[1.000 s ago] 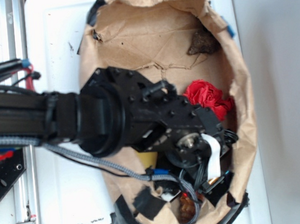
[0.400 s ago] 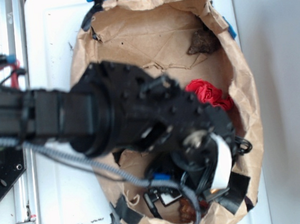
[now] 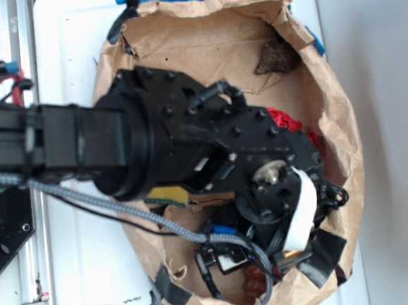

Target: Grab the shell.

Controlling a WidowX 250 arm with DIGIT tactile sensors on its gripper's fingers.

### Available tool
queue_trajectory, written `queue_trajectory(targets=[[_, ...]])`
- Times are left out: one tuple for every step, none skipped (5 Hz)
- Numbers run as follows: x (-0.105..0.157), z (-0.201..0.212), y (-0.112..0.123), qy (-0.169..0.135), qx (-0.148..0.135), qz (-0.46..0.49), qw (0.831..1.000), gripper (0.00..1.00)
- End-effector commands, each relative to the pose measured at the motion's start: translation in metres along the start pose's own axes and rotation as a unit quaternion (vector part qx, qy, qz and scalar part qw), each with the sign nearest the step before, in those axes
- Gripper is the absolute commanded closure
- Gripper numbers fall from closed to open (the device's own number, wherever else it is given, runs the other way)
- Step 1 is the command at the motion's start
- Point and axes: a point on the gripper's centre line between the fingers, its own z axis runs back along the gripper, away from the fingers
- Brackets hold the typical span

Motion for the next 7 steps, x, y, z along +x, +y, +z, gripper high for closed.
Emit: queue_trajectory(targets=[[0.021,-0.009,-0.007,0.002,-0.028,-0.112,0.993,0.00],[0.022,-0.014,-0.015,-0.003,-0.045,-0.127,0.991,0.00],[0.024,-0.026,-0.018,0.002,-0.052,-0.136,0.989,0.00],[0.021,-0.038,-0.021,0.023,-0.065,-0.142,0.988,0.00],[0.016,-0.044,-0.023,0.037,-0.068,-0.132,0.988,0.00],[0.014,-0.046,-0.023,0.032,-0.061,-0.101,0.993,1.00],[0.013,-0.041,-0.023,0.026,-0.056,-0.089,0.994,1.00]])
